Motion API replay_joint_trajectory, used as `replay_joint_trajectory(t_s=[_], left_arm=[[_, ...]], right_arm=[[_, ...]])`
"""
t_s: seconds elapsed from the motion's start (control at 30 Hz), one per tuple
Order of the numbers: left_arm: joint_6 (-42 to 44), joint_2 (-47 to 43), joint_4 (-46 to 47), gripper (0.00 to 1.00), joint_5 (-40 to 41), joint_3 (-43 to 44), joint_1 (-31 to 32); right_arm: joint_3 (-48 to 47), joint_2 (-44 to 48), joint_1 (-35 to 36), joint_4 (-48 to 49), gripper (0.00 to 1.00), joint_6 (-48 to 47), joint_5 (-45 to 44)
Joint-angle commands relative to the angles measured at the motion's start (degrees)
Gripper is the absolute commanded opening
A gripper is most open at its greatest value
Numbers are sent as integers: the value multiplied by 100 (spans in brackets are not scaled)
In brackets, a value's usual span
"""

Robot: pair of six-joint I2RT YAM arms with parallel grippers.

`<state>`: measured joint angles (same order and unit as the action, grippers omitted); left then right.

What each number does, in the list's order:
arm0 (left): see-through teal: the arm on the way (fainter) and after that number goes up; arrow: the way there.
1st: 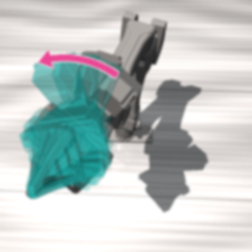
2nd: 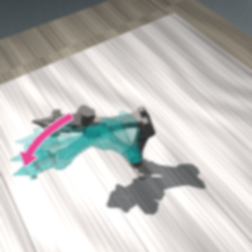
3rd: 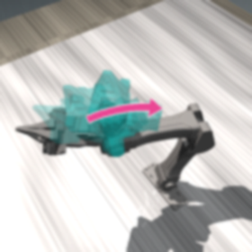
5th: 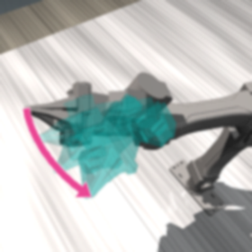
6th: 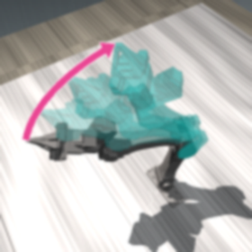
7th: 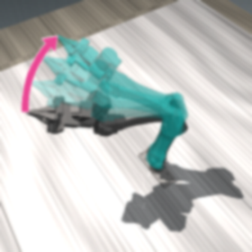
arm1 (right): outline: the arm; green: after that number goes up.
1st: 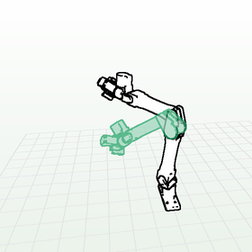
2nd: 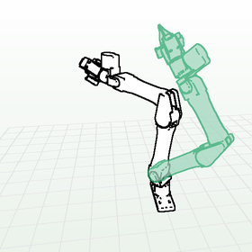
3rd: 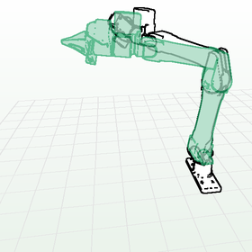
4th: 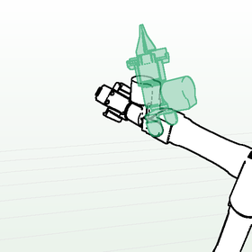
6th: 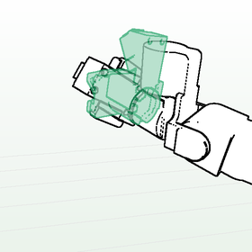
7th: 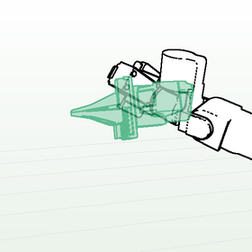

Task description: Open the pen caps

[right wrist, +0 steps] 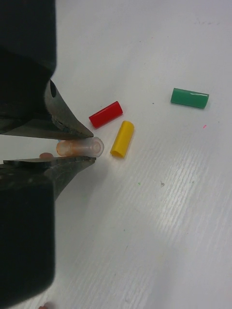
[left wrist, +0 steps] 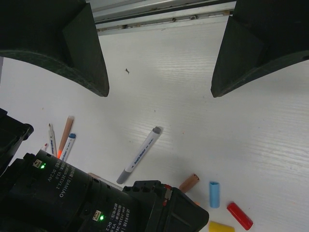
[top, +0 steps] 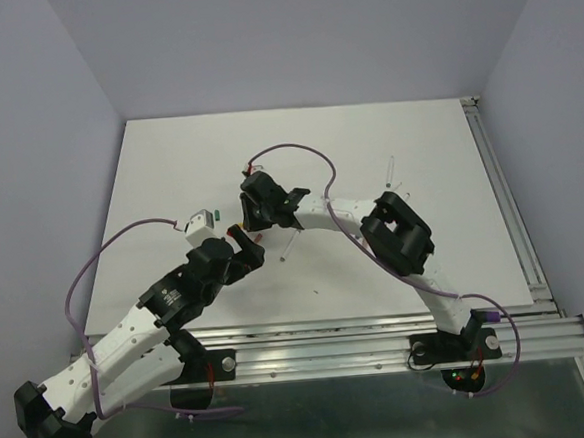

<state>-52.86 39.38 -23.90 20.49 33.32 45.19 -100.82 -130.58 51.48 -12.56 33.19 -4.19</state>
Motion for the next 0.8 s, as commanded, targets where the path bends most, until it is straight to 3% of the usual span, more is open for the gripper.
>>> replay_joint_trajectory(t_s=[0.0, 0.07, 0.33, 0.43, 0.5, 0.77], left_arm=[[39, -35, 26, 99, 201, -10, -36], [30, -44, 26, 99, 218, -10, -36], [48, -35, 35, 99, 166, 8, -36], [65, -9, -9, 99, 61, 113, -36], [127, 61, -44, 99, -45, 166, -36], [513, 412, 596, 99, -616, 219, -36]], right_arm=[[-369, 33, 37, -98, 32, -111, -232], [-377, 33, 46, -98, 35, -137, -214], [-255, 287, 37, -63, 64, -129, -363], [-219, 568, 46, -62, 82, -260, -670], [-176, 753, 28, -141, 100, -269, -1125], [1413, 2630, -384, 8, 100, 125, -1778]])
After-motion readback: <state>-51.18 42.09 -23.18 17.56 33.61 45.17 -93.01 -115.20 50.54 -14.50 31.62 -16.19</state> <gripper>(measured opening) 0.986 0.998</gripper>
